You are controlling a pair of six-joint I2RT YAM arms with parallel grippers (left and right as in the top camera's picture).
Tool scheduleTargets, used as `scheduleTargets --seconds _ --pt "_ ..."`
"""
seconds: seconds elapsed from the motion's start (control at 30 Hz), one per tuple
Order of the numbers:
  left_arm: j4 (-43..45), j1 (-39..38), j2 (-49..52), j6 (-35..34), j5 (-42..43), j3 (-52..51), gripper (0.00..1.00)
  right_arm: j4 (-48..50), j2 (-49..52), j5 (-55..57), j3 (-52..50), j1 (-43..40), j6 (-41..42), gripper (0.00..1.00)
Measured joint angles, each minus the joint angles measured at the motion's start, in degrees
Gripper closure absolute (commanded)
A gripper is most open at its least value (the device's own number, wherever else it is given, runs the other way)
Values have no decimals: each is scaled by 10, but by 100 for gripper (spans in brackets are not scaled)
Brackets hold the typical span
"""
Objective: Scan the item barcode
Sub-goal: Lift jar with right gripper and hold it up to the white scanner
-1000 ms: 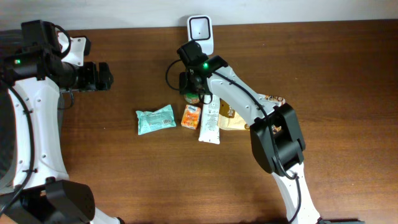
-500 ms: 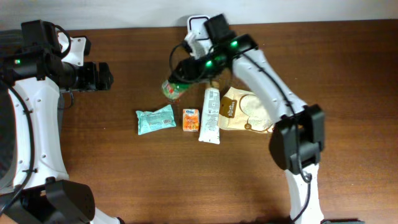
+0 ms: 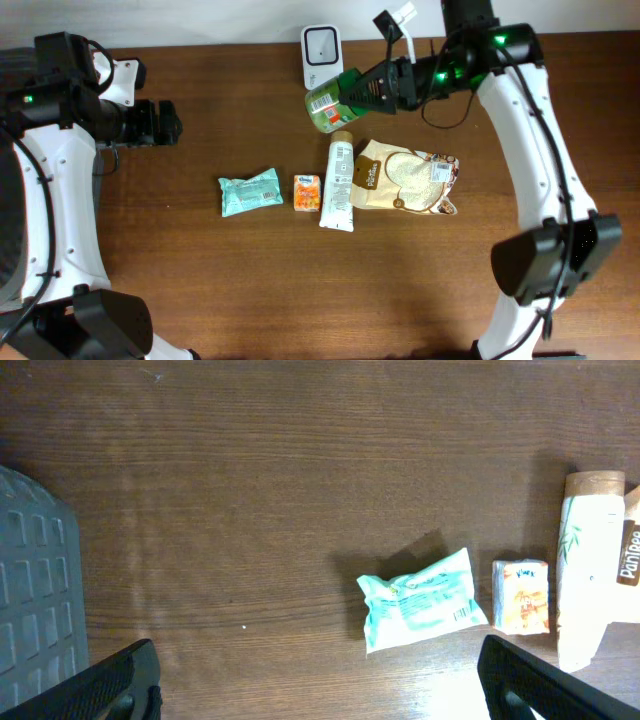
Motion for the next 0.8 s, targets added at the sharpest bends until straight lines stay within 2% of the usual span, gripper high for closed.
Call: scheduleTargets --seconds 0.13,0.2,0.3,0.43,0.5,0.57,0.63,0.77,0.8 --pt "0 0 0 0 0 0 1 -13 -18 -6 0 0 -37 39" --pt "0 0 0 0 0 0 1 3 -18 31 1 5 -40 39" --pt "0 0 0 0 0 0 1 96 -18 264 1 65 18 39" --pt "0 0 0 0 0 0 1 192 -13 561 1 159 50 43" --pt "0 0 0 0 0 0 1 225 -1 649 1 178 44 43" --pt "0 0 0 0 0 0 1 282 23 732 1 183 9 44" --pt "0 0 0 0 0 0 1 351 64 789 1 183 -61 44" --pt "0 0 0 0 0 0 1 496 136 821 1 182 -206 45" --pt "-1 0 0 0 0 0 1 548 168 828 1 182 -280 45"
